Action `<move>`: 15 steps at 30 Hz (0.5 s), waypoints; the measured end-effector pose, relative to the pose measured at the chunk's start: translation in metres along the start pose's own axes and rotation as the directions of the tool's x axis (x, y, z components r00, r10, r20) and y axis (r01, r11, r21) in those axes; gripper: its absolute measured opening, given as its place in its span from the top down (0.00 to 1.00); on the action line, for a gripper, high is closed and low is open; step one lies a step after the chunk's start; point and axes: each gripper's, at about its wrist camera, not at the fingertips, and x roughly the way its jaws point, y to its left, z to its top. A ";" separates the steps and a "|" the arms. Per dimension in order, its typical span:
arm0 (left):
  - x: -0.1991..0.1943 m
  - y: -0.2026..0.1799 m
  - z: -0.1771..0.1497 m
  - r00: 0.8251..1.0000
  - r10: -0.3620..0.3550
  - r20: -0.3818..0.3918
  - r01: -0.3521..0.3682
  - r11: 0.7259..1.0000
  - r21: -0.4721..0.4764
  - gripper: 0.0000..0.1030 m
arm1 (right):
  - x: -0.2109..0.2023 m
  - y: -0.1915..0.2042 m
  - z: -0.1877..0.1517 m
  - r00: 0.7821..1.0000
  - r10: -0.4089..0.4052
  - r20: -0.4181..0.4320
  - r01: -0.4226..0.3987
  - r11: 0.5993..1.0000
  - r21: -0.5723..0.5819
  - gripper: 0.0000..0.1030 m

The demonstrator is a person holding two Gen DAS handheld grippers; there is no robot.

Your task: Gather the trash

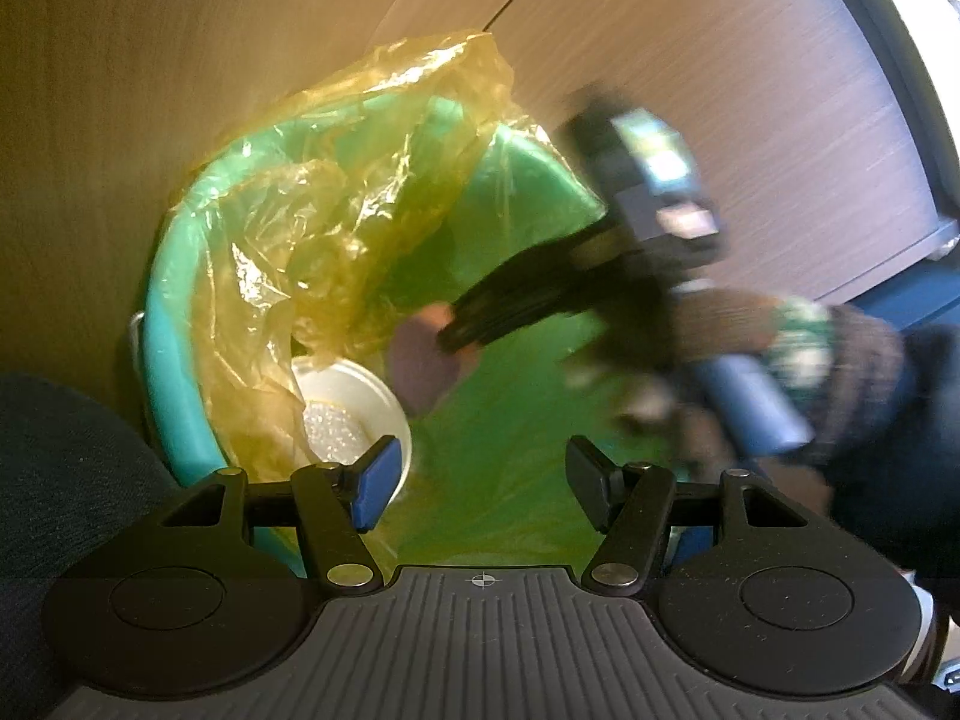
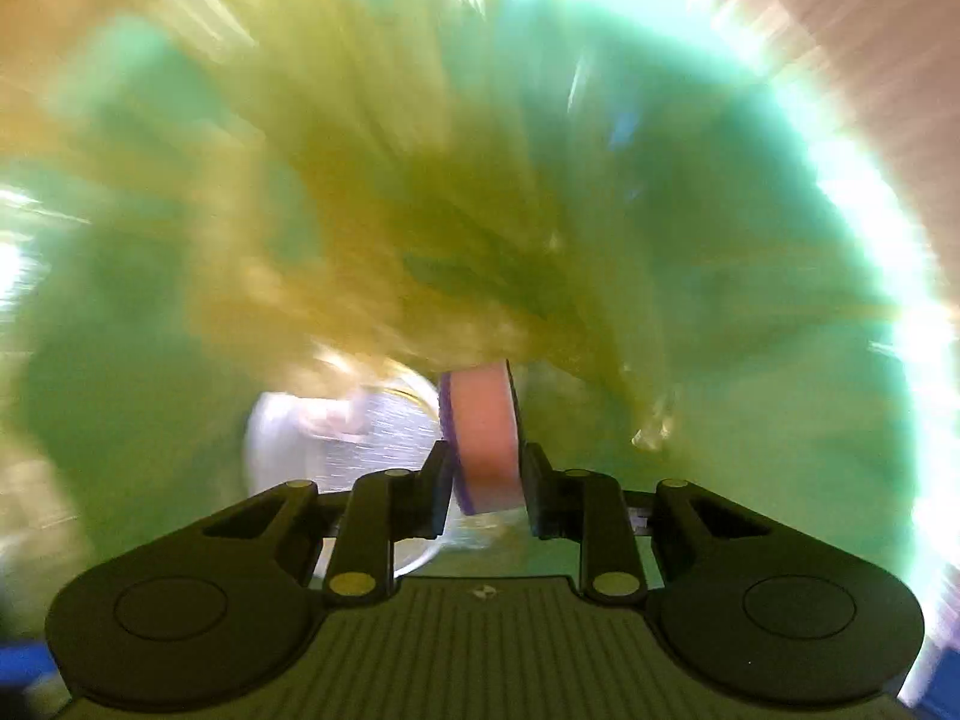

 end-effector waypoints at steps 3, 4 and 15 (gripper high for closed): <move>0.001 0.001 0.001 1.000 -0.005 -0.001 0.005 1.000 -0.005 0.36 | -0.042 -0.001 -0.010 0.991 0.128 0.040 -0.130 0.991 0.028 0.76; 0.002 0.001 0.001 1.000 -0.008 -0.002 0.008 1.000 -0.006 0.36 | -0.049 -0.003 -0.012 0.984 0.173 0.039 -0.175 0.984 0.027 0.75; -0.005 -0.020 0.002 0.990 0.127 0.057 -0.130 0.991 0.039 0.43 | -0.119 0.024 -0.045 0.976 0.107 0.189 -0.106 0.994 -0.012 0.47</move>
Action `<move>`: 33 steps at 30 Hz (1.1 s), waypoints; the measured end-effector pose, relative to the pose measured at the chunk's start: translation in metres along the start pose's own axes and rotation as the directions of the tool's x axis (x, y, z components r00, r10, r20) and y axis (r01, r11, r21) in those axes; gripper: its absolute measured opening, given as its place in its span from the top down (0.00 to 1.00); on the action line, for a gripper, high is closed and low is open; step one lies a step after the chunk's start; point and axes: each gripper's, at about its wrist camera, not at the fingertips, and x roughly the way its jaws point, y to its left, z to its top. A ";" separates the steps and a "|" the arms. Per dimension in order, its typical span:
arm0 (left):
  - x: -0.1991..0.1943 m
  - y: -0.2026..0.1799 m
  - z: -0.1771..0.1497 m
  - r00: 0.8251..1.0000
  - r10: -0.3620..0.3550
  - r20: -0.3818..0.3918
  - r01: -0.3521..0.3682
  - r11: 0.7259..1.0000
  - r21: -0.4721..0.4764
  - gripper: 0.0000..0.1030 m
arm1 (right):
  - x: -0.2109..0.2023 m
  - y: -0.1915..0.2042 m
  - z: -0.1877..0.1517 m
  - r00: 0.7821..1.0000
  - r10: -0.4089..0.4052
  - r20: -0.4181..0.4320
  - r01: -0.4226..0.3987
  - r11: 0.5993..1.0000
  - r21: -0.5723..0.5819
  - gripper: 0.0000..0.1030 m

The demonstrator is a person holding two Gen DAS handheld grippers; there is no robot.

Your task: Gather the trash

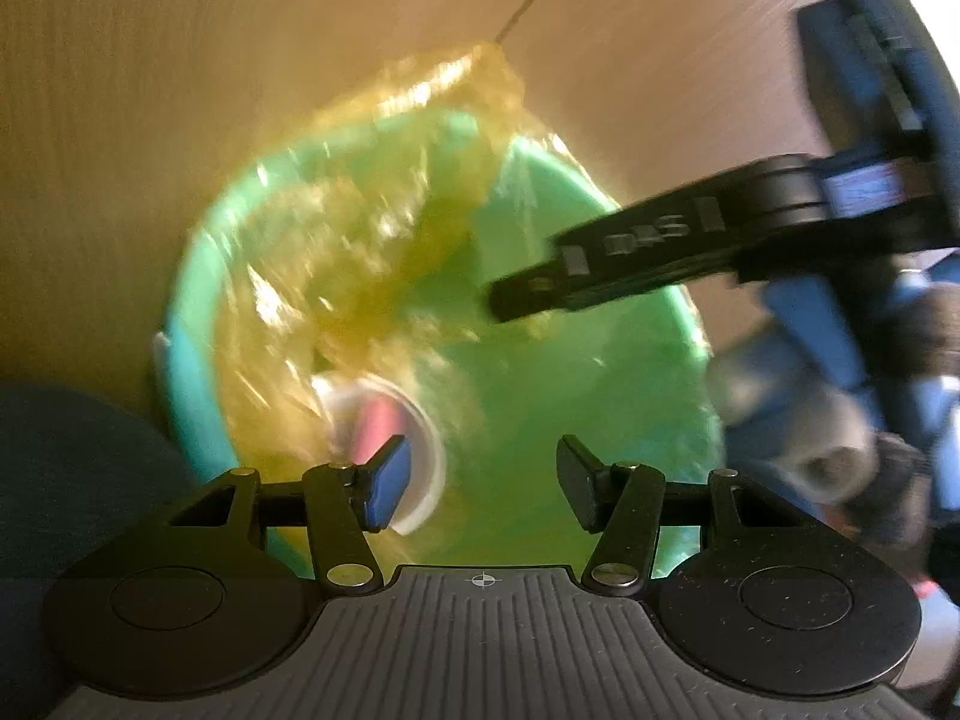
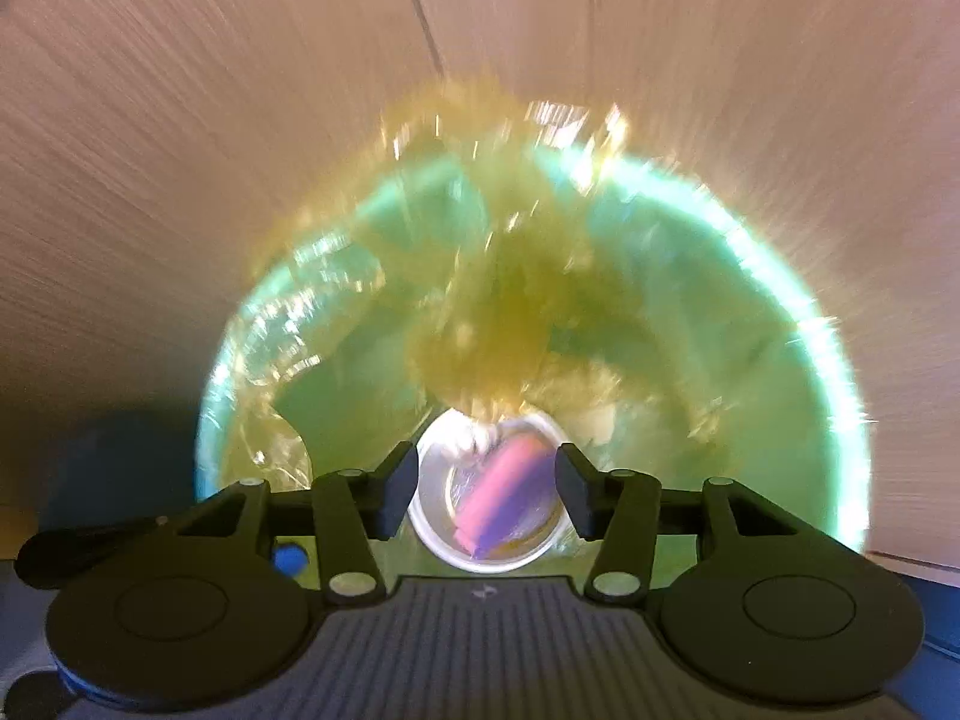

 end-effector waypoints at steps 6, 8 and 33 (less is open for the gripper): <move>-0.050 -0.055 0.001 0.987 -0.004 0.162 -0.021 0.989 0.149 0.43 | -0.069 0.013 -0.027 0.973 -0.102 0.205 0.113 0.993 -0.041 0.41; -0.073 -0.072 0.003 0.975 0.005 0.222 -0.050 0.980 0.195 0.42 | -0.102 0.013 -0.030 0.955 -0.121 0.271 0.136 0.990 -0.040 0.41; -0.421 -0.100 0.127 0.765 0.142 0.629 -0.275 0.954 0.119 0.43 | -0.317 0.130 0.048 0.712 0.009 0.702 0.116 0.985 -0.130 0.18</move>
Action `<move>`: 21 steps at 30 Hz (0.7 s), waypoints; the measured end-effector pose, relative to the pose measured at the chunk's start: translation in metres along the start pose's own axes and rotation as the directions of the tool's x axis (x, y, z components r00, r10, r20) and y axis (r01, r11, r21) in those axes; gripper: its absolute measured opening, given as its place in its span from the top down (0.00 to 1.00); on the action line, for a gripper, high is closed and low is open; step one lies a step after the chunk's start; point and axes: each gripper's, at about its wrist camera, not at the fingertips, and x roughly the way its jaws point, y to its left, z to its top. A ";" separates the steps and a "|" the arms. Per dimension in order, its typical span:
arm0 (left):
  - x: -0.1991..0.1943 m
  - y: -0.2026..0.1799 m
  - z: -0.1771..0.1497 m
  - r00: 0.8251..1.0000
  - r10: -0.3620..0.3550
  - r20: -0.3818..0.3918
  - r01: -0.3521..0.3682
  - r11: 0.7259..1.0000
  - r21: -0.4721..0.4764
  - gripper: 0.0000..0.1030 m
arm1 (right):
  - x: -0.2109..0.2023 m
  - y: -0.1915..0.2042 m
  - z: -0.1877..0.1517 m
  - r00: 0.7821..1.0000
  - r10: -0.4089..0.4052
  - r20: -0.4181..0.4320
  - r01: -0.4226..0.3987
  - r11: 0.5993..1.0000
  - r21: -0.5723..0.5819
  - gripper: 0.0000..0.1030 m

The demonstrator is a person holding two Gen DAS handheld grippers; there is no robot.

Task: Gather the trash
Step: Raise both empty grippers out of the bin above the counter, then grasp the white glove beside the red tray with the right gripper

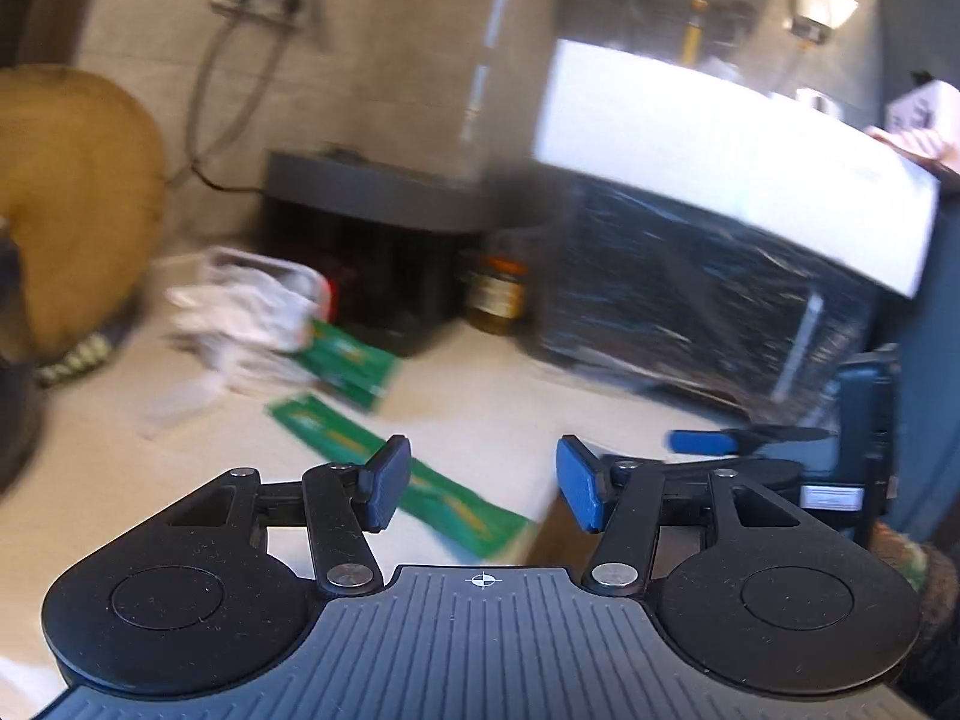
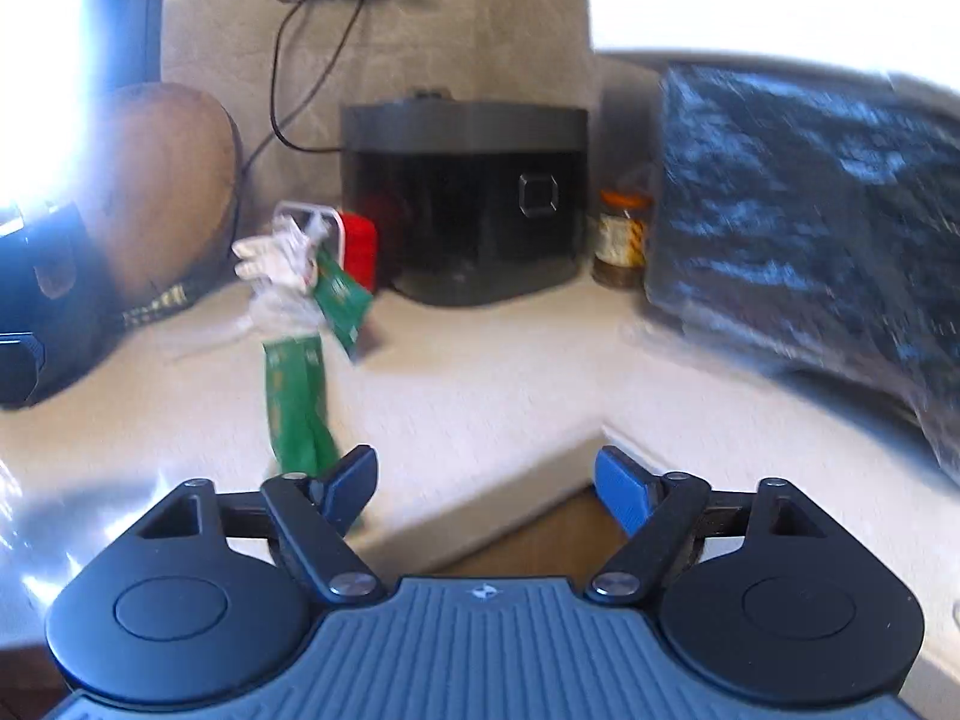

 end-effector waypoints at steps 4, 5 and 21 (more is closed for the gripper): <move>-0.008 0.032 0.015 0.998 0.060 -0.022 -0.060 0.998 0.004 0.43 | 0.013 0.014 0.024 1.000 0.000 0.005 0.000 1.000 -0.029 0.17; -0.008 0.040 0.017 0.998 0.059 -0.036 -0.060 0.998 -0.010 0.43 | 0.015 0.016 0.029 1.000 -0.007 0.013 0.007 0.999 -0.037 0.17; 0.053 0.153 0.016 0.960 0.169 -0.223 -0.217 0.952 -0.215 0.43 | 0.141 0.077 0.088 0.987 0.121 -0.109 -0.129 0.989 -0.072 0.09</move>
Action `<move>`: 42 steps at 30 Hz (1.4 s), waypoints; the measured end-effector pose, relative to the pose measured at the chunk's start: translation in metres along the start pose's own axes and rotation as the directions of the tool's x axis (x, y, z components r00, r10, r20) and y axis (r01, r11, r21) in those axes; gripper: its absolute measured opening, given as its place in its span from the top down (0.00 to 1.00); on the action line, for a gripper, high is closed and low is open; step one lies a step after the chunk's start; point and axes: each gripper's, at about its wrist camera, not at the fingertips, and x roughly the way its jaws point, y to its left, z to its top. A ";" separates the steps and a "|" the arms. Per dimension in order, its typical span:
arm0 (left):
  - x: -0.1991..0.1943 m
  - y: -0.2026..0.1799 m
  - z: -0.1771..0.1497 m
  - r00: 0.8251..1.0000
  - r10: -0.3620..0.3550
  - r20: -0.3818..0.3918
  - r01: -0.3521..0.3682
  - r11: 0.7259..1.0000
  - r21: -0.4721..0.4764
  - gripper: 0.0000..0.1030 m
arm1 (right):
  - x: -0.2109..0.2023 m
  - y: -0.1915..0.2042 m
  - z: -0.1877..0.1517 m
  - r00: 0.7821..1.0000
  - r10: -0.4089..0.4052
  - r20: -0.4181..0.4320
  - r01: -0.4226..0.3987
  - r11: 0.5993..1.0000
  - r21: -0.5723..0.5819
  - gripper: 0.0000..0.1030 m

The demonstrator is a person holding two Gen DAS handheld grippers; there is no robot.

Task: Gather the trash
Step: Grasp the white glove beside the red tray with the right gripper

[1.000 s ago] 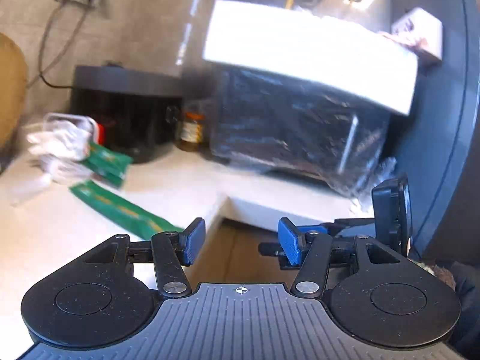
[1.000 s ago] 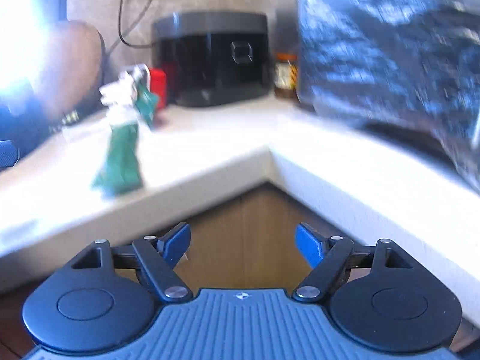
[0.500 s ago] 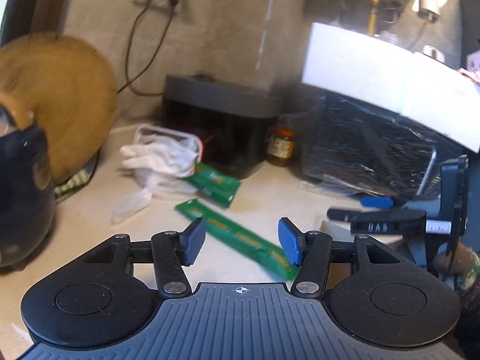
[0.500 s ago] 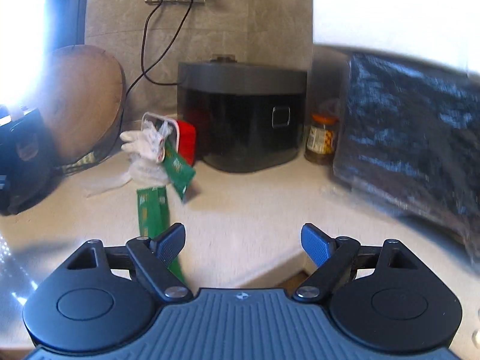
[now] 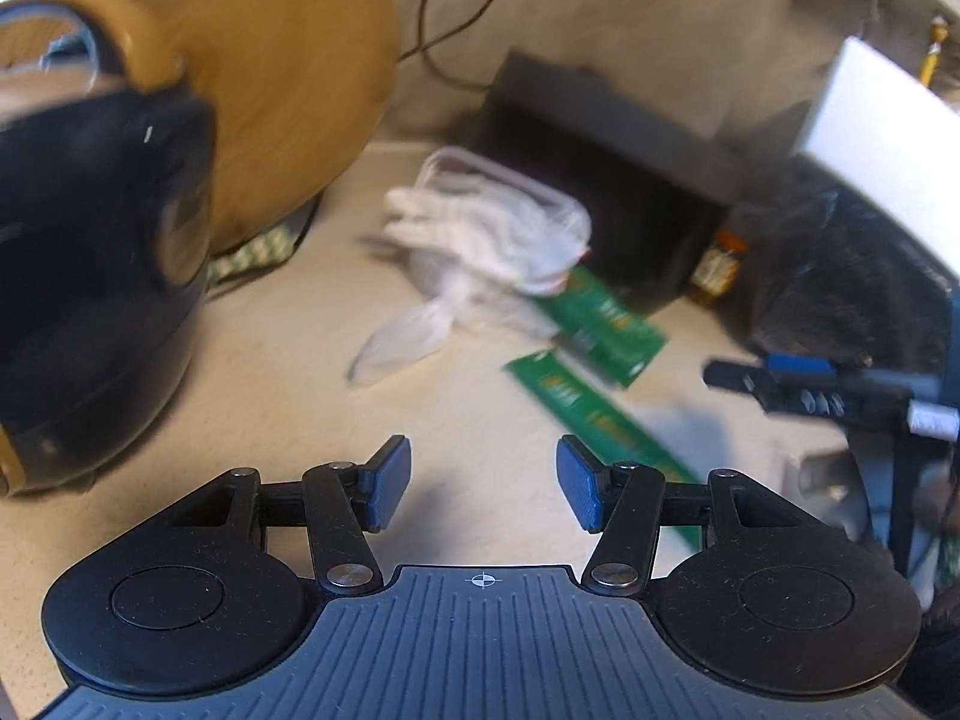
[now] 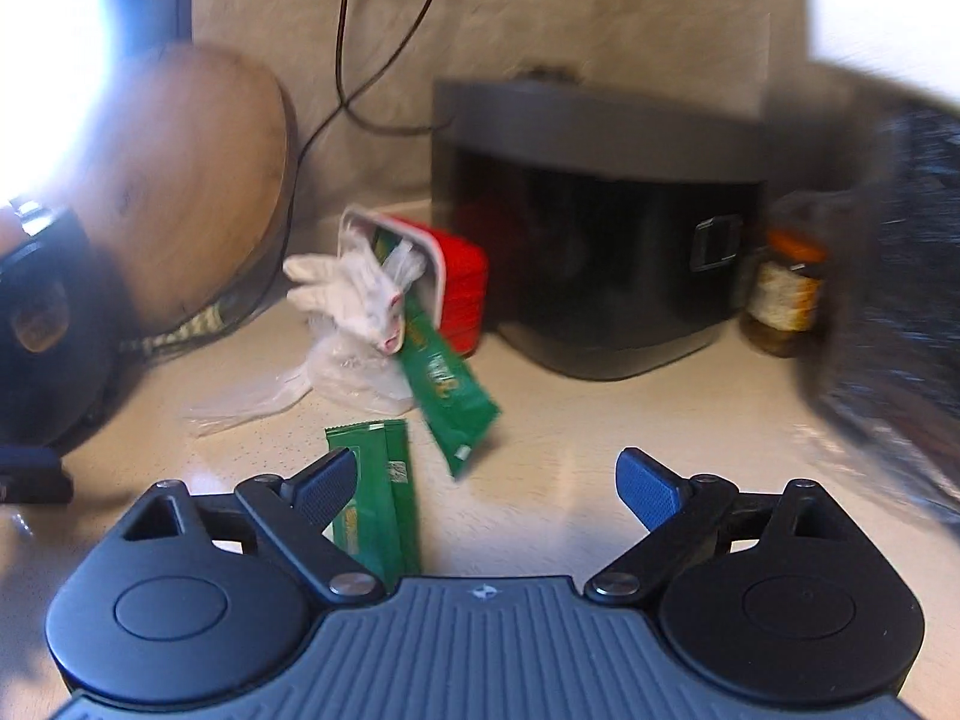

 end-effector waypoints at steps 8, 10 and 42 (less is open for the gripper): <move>0.015 0.011 -0.008 0.999 0.004 -0.045 -0.003 1.000 0.020 0.43 | 0.080 0.063 0.071 0.998 -0.040 0.041 0.046 0.988 -0.145 0.09; 0.013 0.011 -0.008 0.999 -0.004 -0.041 0.005 1.000 0.029 0.43 | 0.100 0.082 0.086 0.992 -0.096 0.085 0.113 0.968 -0.225 0.14; -0.004 -0.025 -0.009 0.998 -0.048 0.035 0.046 0.997 0.054 0.43 | 0.034 0.048 0.054 0.948 0.255 -0.191 -0.258 0.966 0.008 0.48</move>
